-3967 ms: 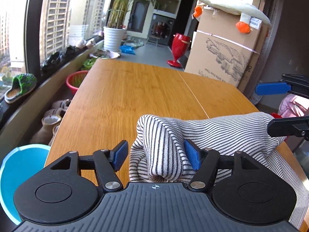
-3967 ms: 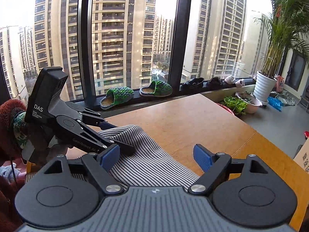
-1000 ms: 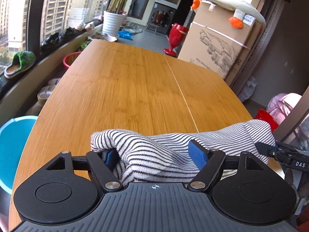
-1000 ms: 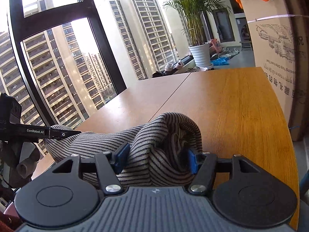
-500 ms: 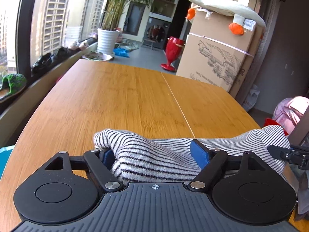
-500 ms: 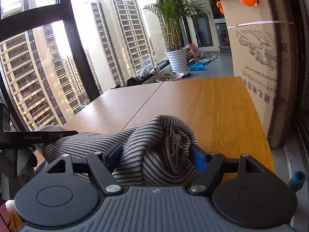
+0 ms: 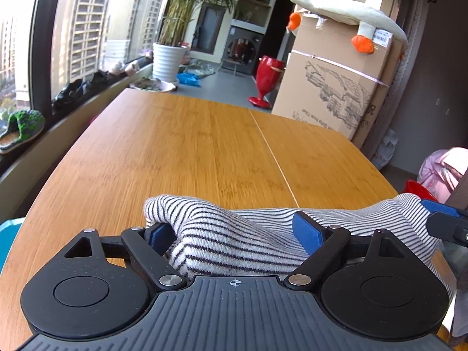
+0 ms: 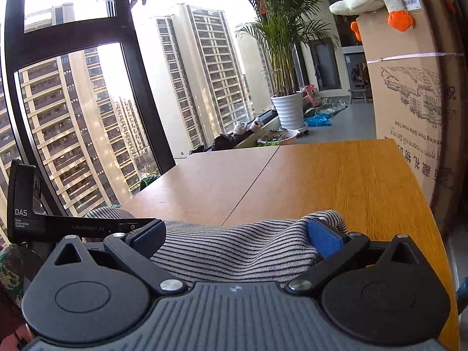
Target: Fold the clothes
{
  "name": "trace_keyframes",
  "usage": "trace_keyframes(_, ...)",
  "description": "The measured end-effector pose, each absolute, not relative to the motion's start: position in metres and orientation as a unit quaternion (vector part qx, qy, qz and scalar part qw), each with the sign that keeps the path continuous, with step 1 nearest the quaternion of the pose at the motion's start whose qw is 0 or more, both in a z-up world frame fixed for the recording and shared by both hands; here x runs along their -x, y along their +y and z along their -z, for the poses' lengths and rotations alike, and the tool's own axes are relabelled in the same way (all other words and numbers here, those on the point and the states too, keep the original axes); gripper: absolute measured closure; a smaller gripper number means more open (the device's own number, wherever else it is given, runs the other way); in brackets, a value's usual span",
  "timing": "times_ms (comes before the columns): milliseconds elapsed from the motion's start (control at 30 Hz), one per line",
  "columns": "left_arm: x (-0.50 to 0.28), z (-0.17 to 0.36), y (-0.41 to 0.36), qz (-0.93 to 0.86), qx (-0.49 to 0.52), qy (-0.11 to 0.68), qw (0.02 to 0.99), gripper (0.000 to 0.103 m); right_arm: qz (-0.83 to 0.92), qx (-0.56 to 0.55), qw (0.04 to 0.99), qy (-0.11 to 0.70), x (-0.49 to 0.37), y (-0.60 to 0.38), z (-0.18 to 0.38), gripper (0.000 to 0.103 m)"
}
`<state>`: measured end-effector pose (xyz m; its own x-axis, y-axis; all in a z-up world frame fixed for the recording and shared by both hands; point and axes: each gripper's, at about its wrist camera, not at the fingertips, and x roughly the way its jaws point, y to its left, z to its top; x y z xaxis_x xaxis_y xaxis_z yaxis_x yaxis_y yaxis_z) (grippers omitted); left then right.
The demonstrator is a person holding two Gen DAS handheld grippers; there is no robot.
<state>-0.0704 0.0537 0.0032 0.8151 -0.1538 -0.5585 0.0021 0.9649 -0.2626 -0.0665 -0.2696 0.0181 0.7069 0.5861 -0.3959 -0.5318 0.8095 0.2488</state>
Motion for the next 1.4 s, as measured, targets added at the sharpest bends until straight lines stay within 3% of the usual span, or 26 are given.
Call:
trace_keyframes(167, 0.077, -0.009, 0.080, 0.070, 0.206, 0.315, 0.924, 0.009, -0.293, -0.049, 0.926, 0.232, 0.070, -0.267, -0.011, 0.000)
trace_keyframes(267, 0.096, -0.024, 0.106, 0.069, 0.275, 0.275, 0.919, 0.009, -0.300, -0.039, 0.925, 0.232, 0.072, -0.266, -0.010, 0.000)
trace_keyframes(433, 0.094, -0.042, 0.120, 0.043, 0.264, 0.267, 0.926, 0.010, -0.303, -0.047, 0.923, 0.231, 0.071, -0.268, -0.009, 0.000)
trace_keyframes(500, 0.079, -0.035, 0.108, 0.048, 0.233, 0.307, 0.921, 0.026, -0.301, -0.049, 0.924, 0.230, 0.074, -0.270, -0.010, 0.001)
trace_keyframes(567, 0.073, -0.029, 0.094, 0.045, 0.179, 0.340, 0.922, 0.043, -0.291, -0.044, 0.928, 0.228, 0.082, -0.278, -0.019, 0.017)
trace_keyframes(633, 0.078, -0.030, 0.087, 0.054, 0.139, 0.349, 0.925, 0.043, -0.290, -0.065, 0.926, 0.231, 0.082, -0.296, -0.032, 0.041)
trace_keyframes(900, 0.098, -0.022, 0.088, 0.071, 0.134, 0.368, 0.917, 0.037, -0.247, -0.172, 0.896, 0.325, 0.024, -0.329, -0.023, 0.041)
trace_keyframes(1000, 0.100, -0.026, 0.097, 0.075, 0.167, 0.368, 0.912, 0.035, -0.265, -0.189, 0.874, 0.360, 0.015, -0.317, -0.005, 0.059)
trace_keyframes(1133, 0.093, -0.034, 0.115, 0.061, 0.204, 0.359, 0.909, 0.008, -0.275, -0.178, 0.872, 0.364, 0.019, -0.313, 0.000, 0.060)
trace_keyframes(1233, 0.081, -0.030, 0.116, 0.060, 0.205, 0.373, 0.903, 0.008, -0.277, -0.176, 0.870, 0.369, 0.025, -0.316, -0.001, 0.060)
trace_keyframes(1400, 0.075, -0.019, 0.101, 0.087, 0.177, 0.385, 0.901, 0.020, -0.291, -0.161, 0.865, 0.375, 0.032, -0.319, -0.004, 0.060)
